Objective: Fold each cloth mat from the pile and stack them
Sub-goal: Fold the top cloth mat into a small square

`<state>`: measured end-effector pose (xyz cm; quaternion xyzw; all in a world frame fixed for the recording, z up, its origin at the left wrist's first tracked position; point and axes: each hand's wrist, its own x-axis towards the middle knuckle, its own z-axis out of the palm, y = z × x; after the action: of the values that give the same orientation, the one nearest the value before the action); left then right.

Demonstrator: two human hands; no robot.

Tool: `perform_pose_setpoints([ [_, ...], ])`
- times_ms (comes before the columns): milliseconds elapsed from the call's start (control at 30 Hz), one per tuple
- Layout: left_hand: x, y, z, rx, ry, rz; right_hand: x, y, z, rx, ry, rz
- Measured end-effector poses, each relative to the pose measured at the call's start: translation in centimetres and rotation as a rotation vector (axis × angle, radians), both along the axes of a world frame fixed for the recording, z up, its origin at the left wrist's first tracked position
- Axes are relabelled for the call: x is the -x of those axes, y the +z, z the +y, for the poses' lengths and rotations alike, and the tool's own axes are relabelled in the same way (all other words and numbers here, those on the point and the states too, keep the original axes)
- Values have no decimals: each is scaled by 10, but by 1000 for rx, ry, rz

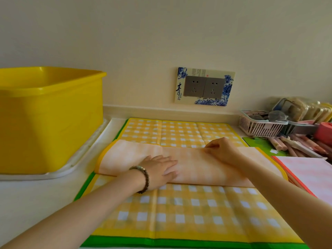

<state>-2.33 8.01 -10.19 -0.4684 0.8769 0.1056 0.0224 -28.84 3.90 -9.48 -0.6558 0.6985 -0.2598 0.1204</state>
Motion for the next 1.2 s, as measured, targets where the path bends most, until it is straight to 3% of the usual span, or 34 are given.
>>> perform_pose_setpoints([
  [433, 1, -13, -6, 31, 28, 44, -36, -3, 14, 92, 12, 100],
  [633, 6, -13, -10, 54, 36, 1, -95, -9, 37, -47, 139, 189],
  [767, 6, -17, -10, 86, 26, 18, -102, -28, 48, -1, 135, 275],
  [1200, 4, -17, -8, 81, 39, 29, 3, -29, 69, -189, -56, 344],
])
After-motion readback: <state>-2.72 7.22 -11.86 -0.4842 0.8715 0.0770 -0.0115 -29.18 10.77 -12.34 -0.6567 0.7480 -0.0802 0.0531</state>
